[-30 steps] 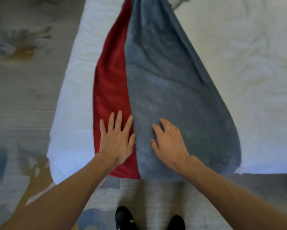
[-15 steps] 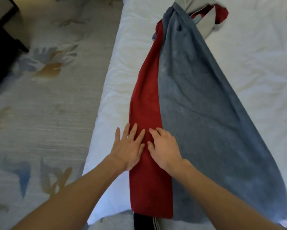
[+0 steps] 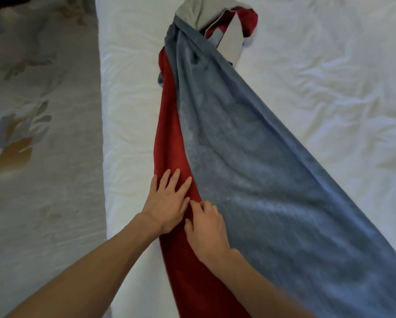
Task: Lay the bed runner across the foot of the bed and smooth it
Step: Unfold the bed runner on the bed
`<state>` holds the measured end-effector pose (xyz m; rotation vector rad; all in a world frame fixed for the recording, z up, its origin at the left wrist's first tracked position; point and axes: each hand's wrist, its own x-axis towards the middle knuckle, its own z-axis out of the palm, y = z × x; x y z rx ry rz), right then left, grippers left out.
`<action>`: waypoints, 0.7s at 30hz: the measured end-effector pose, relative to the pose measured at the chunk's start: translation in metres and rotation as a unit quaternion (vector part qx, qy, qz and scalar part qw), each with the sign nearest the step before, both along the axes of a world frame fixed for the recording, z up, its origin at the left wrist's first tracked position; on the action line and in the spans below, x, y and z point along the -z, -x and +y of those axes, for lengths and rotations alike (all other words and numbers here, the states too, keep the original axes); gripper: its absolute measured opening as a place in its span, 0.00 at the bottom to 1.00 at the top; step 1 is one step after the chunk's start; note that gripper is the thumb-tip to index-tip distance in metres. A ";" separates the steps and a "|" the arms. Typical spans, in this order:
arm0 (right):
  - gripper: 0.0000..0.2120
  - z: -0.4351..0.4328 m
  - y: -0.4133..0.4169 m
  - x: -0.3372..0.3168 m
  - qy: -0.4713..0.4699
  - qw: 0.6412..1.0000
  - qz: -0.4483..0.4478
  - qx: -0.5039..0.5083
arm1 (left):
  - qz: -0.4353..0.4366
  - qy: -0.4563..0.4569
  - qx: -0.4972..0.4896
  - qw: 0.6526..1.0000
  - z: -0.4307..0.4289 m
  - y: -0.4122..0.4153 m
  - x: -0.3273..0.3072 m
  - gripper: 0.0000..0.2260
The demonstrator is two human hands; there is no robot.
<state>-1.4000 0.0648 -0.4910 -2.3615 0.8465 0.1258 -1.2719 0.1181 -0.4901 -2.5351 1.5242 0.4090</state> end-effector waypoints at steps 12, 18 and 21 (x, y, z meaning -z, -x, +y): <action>0.20 0.018 -0.083 0.006 0.052 0.987 0.013 0.153 | 0.014 0.104 0.243 0.964 -0.047 -0.102 0.009 0.18; 0.16 0.050 -0.140 -0.002 0.099 0.955 0.040 0.276 | 0.041 0.138 0.361 0.921 -0.037 -0.151 0.014 0.19; 0.19 0.056 -0.166 -0.001 0.118 0.946 0.039 0.298 | 0.044 0.141 0.420 0.895 -0.039 -0.181 0.014 0.18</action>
